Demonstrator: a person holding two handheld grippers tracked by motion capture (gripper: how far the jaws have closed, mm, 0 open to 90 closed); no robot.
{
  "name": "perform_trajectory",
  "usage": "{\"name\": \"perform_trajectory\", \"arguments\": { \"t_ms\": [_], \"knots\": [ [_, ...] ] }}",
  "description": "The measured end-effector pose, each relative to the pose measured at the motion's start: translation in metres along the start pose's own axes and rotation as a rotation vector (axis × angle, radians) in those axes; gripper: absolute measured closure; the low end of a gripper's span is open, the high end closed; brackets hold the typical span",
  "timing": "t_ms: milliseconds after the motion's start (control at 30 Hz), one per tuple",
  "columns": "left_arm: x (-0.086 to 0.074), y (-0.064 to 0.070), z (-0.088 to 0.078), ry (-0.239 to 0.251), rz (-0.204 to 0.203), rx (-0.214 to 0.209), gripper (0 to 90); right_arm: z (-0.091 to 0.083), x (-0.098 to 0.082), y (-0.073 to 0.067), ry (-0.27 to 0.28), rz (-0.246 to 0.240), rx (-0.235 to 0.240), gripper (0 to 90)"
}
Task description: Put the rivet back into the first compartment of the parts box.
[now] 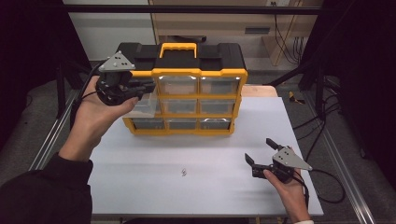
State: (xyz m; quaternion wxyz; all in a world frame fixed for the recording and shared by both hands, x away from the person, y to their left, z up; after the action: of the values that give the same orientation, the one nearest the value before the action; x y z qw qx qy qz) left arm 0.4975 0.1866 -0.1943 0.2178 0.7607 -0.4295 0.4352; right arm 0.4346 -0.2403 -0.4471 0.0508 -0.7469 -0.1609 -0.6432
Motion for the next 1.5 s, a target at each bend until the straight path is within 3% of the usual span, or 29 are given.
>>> {"name": "perform_trajectory", "arguments": {
  "t_ms": [800, 1200, 1500],
  "knots": [
    [-0.012, -0.016, -0.005, -0.034, -0.022, 0.044, 81.6, 0.001, 0.000, 0.000, -0.002, -0.005, 0.003, 5.5],
    [-0.010, -0.011, -0.006, 0.025, -0.003, 0.082, 55.7, 0.001, -0.001, 0.000, -0.002, -0.005, 0.004, 5.4],
    [-0.006, 0.005, 0.000, 0.057, 0.046, 0.063, 34.3, 0.001, -0.001, 0.000, -0.001, -0.003, 0.004, 5.3]
  ]
}}
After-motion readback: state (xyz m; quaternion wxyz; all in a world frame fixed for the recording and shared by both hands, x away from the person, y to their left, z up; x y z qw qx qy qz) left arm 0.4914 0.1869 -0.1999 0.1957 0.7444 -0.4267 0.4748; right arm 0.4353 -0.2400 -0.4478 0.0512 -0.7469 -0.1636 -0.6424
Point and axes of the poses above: each handheld gripper's, and its own axes: z roughly forward along the jaws, x roughly out of its top, y roughly to its right, the point moved 1 cm from there along z, roughly forward along the jaws, and after that the axes turned 14 degrees about -x, right-handed, at the moved point
